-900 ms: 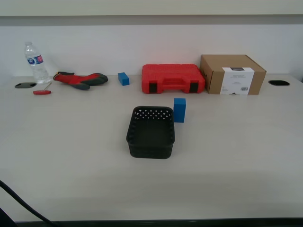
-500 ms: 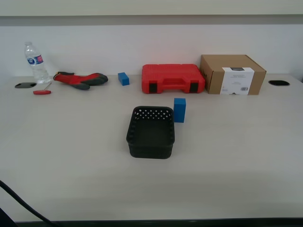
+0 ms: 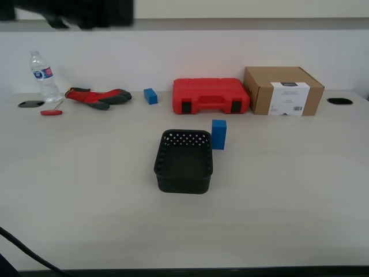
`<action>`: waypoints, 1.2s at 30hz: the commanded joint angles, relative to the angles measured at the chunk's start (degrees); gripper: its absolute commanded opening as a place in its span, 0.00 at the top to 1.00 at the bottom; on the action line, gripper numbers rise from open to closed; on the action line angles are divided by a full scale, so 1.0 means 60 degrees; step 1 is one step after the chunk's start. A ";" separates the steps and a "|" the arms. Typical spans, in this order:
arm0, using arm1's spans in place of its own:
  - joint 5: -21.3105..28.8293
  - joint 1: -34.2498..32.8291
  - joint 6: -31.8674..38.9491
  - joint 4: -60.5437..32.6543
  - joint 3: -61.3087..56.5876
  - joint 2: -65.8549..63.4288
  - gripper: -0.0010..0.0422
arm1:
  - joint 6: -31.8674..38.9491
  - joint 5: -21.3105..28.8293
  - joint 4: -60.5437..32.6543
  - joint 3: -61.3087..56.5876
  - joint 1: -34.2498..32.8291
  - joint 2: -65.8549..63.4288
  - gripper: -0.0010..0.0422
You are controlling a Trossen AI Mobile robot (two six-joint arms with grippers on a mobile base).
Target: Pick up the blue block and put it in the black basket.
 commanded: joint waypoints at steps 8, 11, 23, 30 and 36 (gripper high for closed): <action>0.0000 0.0004 0.0004 0.0022 0.0018 0.0004 0.98 | 0.0765 0.0004 -0.1581 0.3836 -0.3585 0.5788 0.98; 0.0000 0.0007 0.0004 0.0022 0.0018 0.0004 0.98 | 0.1086 0.0004 -0.3268 0.5894 -0.3974 0.7107 0.98; 0.0000 0.0007 0.0004 0.0022 0.0018 0.0000 0.98 | 0.1140 -0.0572 -0.9876 1.2590 -0.4033 1.0910 0.98; 0.0000 0.0004 0.0004 0.0022 0.0018 0.0004 0.98 | 0.1195 -0.0962 -1.0582 1.3315 -0.3945 1.1169 0.98; 0.0000 0.0004 0.0004 0.0022 0.0018 0.0004 0.98 | 0.1217 -0.0962 -1.1001 1.3216 -0.3745 1.1169 0.98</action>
